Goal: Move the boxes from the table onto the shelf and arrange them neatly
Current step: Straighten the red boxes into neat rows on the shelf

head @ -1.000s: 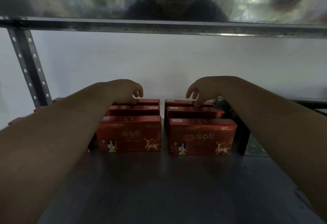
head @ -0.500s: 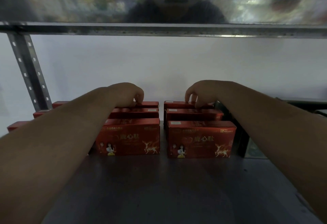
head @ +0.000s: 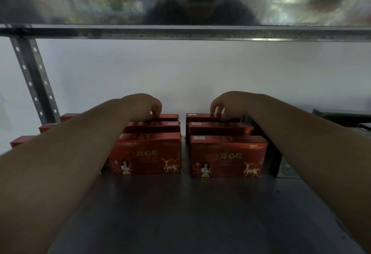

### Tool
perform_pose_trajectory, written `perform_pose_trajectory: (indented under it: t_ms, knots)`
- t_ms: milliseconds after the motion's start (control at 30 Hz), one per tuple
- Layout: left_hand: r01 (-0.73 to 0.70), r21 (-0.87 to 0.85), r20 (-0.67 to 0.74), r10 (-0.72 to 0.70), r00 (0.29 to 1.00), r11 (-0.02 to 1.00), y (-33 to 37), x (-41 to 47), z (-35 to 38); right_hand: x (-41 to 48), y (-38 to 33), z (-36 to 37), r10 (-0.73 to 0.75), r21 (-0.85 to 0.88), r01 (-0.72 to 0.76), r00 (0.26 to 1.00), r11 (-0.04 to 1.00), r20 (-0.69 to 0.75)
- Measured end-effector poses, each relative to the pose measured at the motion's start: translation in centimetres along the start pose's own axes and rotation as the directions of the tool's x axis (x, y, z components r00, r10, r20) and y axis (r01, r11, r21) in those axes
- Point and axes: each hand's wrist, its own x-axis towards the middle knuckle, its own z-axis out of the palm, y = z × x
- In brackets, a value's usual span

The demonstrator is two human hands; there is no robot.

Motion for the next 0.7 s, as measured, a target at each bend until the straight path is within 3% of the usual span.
perform_pose_trajectory:
  t_ms: [533,633,700]
  knots:
    - [0.065,-0.043,0.037,-0.063,0.997,0.997,0.7,-0.5,-0.2,-0.9,-1.0,0.2,-0.001,0.032,0.001,1.000,1.000,-0.006]
    - [0.049,-0.074,-0.052,-0.053,0.997,0.996,1.1,-1.3,-0.8,-1.3,-1.4,0.0,-0.005,-0.024,0.005,1.000,1.000,-0.030]
    - [0.011,-0.175,-0.168,-0.041,0.985,0.984,1.6,-2.8,-1.4,-1.8,-1.7,-0.2,-0.041,-0.063,0.033,0.991,0.997,-0.125]
